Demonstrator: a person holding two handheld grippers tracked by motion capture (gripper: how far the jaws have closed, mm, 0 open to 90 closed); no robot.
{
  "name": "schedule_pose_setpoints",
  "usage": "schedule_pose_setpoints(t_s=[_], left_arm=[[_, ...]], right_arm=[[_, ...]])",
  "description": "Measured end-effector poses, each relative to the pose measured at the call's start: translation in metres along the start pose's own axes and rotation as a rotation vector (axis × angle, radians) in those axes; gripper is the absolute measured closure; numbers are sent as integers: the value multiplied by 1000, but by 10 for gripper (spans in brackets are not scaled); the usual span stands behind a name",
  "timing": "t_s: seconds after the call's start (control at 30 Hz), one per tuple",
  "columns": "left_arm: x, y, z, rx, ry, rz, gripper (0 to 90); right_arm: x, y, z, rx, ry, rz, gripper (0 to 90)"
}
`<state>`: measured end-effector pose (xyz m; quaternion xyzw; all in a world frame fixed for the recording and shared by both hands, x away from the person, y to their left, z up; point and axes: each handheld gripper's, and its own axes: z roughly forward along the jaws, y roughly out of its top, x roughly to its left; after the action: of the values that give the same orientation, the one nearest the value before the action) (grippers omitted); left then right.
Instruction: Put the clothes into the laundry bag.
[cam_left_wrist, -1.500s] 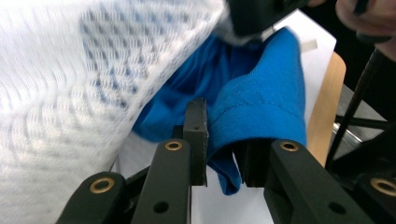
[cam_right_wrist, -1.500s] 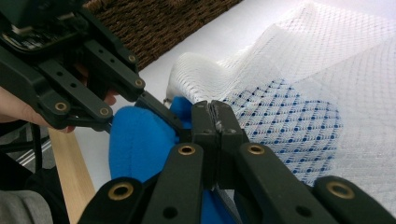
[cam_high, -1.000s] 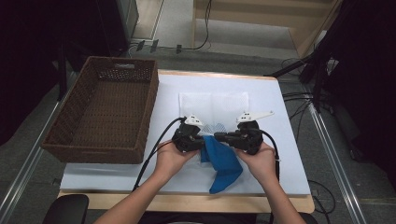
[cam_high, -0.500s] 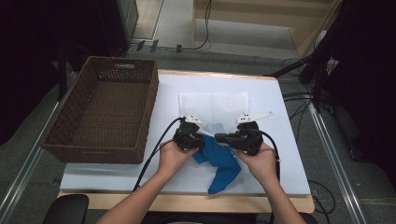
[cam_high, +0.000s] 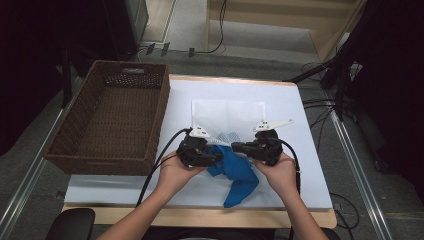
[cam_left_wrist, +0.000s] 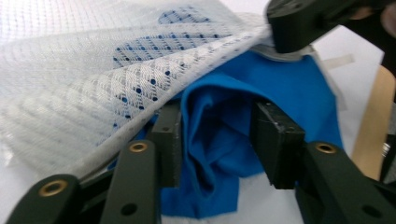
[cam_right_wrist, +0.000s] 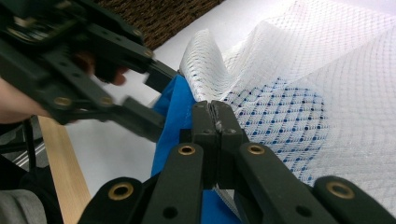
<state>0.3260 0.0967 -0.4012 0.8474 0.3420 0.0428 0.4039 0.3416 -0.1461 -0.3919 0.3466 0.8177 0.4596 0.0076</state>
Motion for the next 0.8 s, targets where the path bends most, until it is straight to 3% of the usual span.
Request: schedule_pose_setpoints(t_s=[0.1,0.23,0.4,0.63,0.8], left_arm=[[-4,-2,-13,-23,-9,16,495],[-12,-7,-23,-16,-46,28,453],[-23,-15,-26,-10,-88,38,440],[-30,-22,-3,14,-116,49,399],[-26,-26,15,35,-123,47,362]], right_arm=[[0,0,0,1,-1,4,900],[-1,0,-1,2,0,7,900],[-1,0,0,3,-3,1,900],[-1,-1,0,4,-1,3,900],[-1,-1,-1,4,-1,7,900]])
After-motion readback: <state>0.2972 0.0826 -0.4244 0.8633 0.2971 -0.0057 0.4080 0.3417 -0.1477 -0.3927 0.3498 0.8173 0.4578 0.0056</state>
